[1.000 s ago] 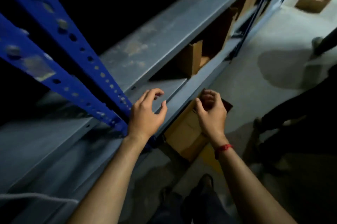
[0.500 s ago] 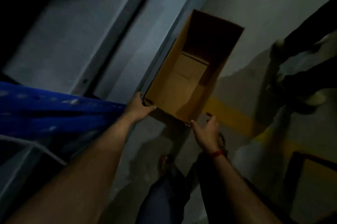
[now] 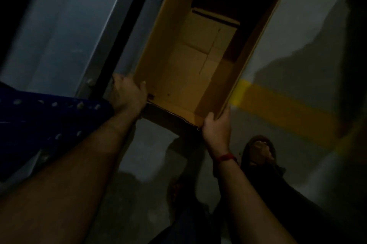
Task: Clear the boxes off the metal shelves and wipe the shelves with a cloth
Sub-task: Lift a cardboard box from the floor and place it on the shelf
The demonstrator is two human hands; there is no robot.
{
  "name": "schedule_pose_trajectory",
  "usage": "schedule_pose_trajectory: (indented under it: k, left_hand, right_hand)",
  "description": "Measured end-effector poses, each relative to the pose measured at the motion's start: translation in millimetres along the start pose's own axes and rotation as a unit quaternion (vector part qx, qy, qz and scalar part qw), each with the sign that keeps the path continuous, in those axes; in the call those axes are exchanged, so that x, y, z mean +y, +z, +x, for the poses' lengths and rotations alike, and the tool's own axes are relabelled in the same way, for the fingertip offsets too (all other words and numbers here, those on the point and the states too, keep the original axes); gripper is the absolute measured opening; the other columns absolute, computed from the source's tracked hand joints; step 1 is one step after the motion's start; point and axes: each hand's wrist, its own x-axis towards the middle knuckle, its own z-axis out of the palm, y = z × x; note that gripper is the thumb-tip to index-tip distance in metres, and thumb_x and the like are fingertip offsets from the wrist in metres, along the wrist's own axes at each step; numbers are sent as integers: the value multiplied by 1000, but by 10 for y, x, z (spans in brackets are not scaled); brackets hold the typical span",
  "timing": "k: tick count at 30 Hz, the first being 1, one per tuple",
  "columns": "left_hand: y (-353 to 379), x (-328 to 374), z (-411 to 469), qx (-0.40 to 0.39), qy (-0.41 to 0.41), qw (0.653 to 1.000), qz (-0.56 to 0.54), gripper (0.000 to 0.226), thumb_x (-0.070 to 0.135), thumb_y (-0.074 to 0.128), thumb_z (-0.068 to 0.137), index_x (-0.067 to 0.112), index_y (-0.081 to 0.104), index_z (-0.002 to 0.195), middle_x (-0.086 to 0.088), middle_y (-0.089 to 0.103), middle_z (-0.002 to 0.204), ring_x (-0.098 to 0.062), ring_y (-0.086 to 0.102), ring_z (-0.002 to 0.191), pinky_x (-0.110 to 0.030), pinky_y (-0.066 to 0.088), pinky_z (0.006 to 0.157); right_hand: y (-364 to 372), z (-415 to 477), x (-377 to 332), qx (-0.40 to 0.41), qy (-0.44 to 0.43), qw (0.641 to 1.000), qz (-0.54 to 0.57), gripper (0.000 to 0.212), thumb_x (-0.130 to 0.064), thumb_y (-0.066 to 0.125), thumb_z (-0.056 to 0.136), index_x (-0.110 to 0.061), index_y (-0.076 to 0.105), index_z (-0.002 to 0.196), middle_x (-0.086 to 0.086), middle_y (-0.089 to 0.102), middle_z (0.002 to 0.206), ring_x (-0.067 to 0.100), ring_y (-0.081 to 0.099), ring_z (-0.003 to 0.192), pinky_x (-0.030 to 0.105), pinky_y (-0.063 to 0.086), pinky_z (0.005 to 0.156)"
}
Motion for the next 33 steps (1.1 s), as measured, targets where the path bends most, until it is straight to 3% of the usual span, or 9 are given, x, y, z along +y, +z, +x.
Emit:
schedule_pose_trajectory:
  k: [2,7,14,18,20,25,29,31,33]
  left_hand:
    - [-35,4,13,-22,-2,996,-90,34,28,54,103,5,57,128,-19,55,132,-35,55,118,-40,45,90]
    - [-285,-11,-87,-38,40,984,-171,25,18,51,104,8,63,124,-12,67,119,-18,58,100,-27,42,82]
    - [-829,-74,-565,-41,41,964,-260,21,23,56,101,18,67,119,0,67,111,-19,65,102,-33,54,83]
    - [-1208,-67,-936,-28,30,949,-312,31,25,62,97,18,64,128,3,62,116,-15,64,105,-36,58,89]
    - [-1412,-70,-1143,-25,23,946,-323,29,26,63,96,20,65,125,4,64,110,-16,66,100,-38,59,86]
    - [-1822,-103,-1679,-29,-12,950,-309,8,29,66,95,31,71,101,9,69,93,-6,65,81,-25,55,67]
    - [-2054,-209,-2145,-18,-20,957,-289,22,32,65,94,27,70,115,12,66,89,-7,63,82,-23,48,63]
    - [-2135,-279,-2345,-13,-26,956,-292,23,32,65,95,27,69,117,17,61,84,-4,61,81,-22,47,64]
    - [-2228,-382,-2558,-1,-30,954,-299,27,32,66,94,27,68,121,21,56,83,-1,58,80,-19,42,62]
  right_hand:
    - [-66,-65,-26,17,-21,999,-29,65,-14,42,101,-22,14,159,0,56,108,15,57,81,26,47,84]
    - [-393,-210,-139,47,-47,994,-87,51,-3,46,95,-11,45,145,12,63,130,31,62,111,29,46,90]
    - [-969,-898,-528,7,-57,994,-93,39,0,44,95,-11,58,131,3,66,118,22,62,101,25,45,81]
    - [-1331,-1317,-723,8,-9,996,-87,20,-2,46,91,-16,60,87,0,64,85,22,62,78,33,52,65]
    - [-1496,-1548,-839,13,5,997,-80,21,-2,49,87,-19,52,74,1,59,77,28,62,79,41,53,69]
    - [-1878,-2095,-999,-12,33,993,-112,10,-10,52,85,-14,56,76,8,62,80,31,63,75,40,56,66]
    - [-2088,-2575,-968,-70,34,987,-140,14,-14,52,79,-7,64,77,12,68,77,36,68,72,48,62,64]
    - [-2176,-2819,-912,-66,39,985,-152,26,-26,52,70,-7,66,77,15,70,79,40,69,75,55,60,70]
    - [-2280,-3081,-874,-75,26,983,-165,26,-30,53,74,-7,67,77,16,70,80,39,69,76,55,59,75]
